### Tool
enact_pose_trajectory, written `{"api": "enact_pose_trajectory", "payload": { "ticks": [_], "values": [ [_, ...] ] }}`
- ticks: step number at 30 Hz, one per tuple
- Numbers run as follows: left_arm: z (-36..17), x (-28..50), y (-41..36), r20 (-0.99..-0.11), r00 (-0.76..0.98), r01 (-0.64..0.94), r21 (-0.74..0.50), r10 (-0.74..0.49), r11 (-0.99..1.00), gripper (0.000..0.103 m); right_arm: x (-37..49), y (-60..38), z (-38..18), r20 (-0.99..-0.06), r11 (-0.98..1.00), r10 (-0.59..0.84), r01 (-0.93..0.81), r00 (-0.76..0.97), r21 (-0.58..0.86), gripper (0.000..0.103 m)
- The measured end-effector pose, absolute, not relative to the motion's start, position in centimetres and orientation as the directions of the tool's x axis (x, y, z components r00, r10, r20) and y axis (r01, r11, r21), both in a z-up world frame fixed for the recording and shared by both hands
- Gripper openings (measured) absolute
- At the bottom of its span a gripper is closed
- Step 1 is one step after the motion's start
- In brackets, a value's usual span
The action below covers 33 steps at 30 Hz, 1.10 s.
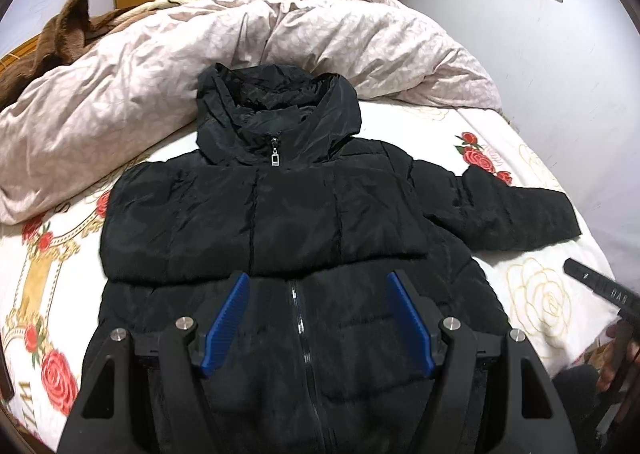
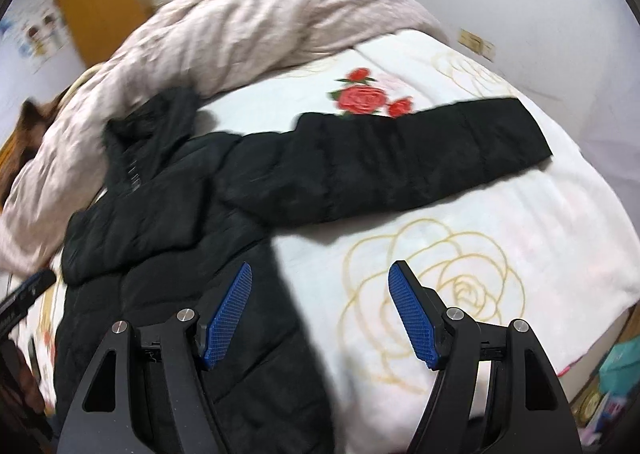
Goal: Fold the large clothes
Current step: 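Grasp the other sleeve with the right tool and fold it across the body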
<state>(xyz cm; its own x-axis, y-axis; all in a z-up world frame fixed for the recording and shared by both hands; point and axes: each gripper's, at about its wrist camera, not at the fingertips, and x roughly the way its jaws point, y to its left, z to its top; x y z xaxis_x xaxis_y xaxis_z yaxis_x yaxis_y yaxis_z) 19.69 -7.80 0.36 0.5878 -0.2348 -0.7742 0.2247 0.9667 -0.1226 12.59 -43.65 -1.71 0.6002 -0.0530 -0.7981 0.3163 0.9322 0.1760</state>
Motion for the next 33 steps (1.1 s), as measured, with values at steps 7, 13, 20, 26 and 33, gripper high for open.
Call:
{"api": "enact_pose_trajectory", "payload": {
  "ticks": [7,13,20,26,33],
  "values": [
    [-3.2,24.8,-8.7,-0.792,0.57,0.225,-0.104,-0.218,0.969,0.073,16.1,-50.9,-5.3,-0.826,0.858,-0.082,0.462,0.558,0.227,0.071],
    [-6.6,28.5,-8.4,-0.809,0.557,0.192,-0.094,-0.187,0.977,0.073,18.8,-56.0,-9.4,-0.857,0.791,-0.109,0.566,0.504,0.232,0.071],
    [-9.6,30.3,-8.4,-0.821,0.543,0.177,-0.096,-0.179,0.98,0.073,21.0,-58.7,-11.0,-0.832,0.765,-0.14,0.592,0.537,0.253,0.071],
    [-9.8,30.5,-8.9,-0.822,0.543,0.19,-0.081,-0.173,0.979,0.073,21.6,-60.4,-10.8,-0.802,0.709,-0.165,0.634,0.574,0.307,0.035],
    [-7.9,29.7,-8.1,-0.823,0.538,0.178,-0.098,-0.18,0.979,0.073,20.8,-58.2,-5.8,-0.759,0.768,-0.185,0.574,0.624,0.285,0.012]
  ]
}}
